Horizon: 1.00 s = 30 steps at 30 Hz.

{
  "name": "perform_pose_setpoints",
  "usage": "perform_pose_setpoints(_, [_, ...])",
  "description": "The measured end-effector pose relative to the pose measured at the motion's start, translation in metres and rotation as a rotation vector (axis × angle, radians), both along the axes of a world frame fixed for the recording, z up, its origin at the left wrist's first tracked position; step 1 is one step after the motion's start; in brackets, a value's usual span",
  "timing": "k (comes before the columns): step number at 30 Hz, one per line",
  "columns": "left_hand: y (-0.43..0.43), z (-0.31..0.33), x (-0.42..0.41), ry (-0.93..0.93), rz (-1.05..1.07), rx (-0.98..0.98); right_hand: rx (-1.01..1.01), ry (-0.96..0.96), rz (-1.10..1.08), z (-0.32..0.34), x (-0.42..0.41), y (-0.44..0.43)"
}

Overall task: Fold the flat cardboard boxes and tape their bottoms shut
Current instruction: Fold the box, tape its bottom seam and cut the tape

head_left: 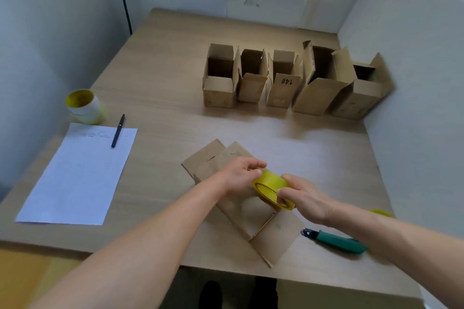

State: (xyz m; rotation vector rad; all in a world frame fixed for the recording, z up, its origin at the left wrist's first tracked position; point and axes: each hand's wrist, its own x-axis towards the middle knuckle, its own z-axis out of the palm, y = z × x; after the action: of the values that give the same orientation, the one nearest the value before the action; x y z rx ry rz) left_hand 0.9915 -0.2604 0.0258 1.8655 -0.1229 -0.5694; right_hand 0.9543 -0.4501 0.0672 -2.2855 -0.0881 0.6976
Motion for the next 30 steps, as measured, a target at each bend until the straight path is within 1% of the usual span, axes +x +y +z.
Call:
perform_pose_setpoints(5, [-0.003,-0.008,-0.002,0.019,0.027,-0.091,-0.002,0.0,0.028,0.0,0.005,0.0])
perform_pose_setpoints(15, [-0.001,-0.004,0.006,0.008,0.118,-0.15,-0.013,0.026,0.057,0.005,0.007,-0.001])
perform_pose_setpoints(19, [-0.001,-0.003,0.004,-0.026,0.131,-0.167,-0.011,0.04,0.058,0.006,0.007,0.0])
perform_pose_setpoints(24, [-0.003,-0.006,-0.001,-0.053,0.215,-0.201,0.017,0.054,0.046,0.008,0.007,0.007])
perform_pose_setpoints(27, [-0.001,-0.004,0.0,-0.079,0.29,-0.204,0.0,-0.007,0.019,0.008,0.007,0.015])
perform_pose_setpoints(30, [0.002,-0.006,0.004,-0.107,0.354,-0.158,-0.054,-0.104,-0.035,0.009,0.01,0.025])
